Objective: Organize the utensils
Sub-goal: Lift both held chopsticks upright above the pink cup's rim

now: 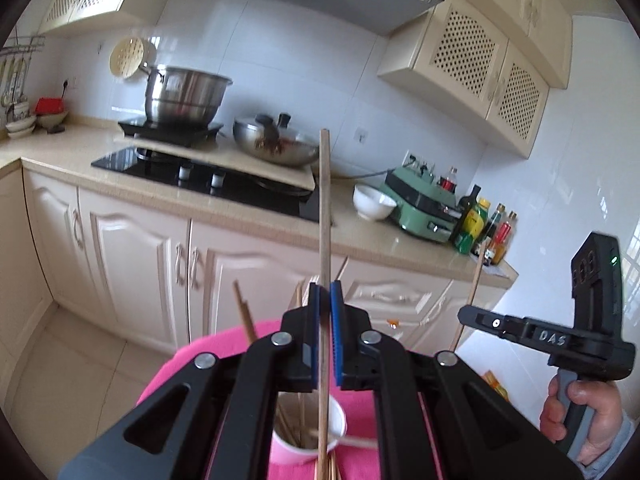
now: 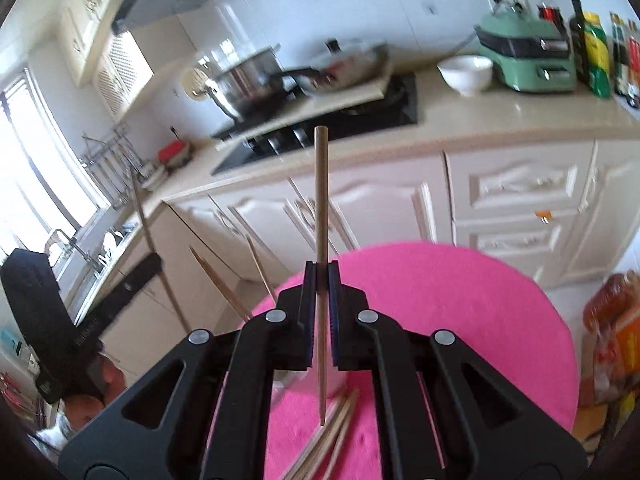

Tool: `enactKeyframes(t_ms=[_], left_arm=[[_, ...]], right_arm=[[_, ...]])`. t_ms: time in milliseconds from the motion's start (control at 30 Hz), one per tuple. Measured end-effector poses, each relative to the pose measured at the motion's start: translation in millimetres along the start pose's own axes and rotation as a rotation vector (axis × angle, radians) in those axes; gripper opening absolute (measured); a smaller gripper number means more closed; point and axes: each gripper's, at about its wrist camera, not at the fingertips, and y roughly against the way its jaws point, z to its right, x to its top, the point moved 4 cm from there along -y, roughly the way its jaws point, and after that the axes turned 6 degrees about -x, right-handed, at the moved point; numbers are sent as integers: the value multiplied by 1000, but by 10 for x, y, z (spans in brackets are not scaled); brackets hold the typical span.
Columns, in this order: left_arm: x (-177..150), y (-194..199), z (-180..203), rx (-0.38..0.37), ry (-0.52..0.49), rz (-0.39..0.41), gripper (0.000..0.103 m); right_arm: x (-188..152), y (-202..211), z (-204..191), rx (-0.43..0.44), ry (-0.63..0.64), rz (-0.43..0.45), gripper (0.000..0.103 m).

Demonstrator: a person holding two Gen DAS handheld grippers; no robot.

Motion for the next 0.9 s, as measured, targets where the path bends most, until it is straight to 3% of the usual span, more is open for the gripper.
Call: enactKeyframes(t_ms=[267, 600, 900], left_arm=[[4, -255, 3, 27, -28, 29, 5], [-137, -527, -76, 67, -55, 20, 5], [-292, -582, -78, 80, -61, -11, 6]], right_arm=[[275, -162, -208, 82, 31, 82, 6], [141, -545, -317, 105, 103, 48, 6], [19, -617, -303, 94, 141, 23, 6]])
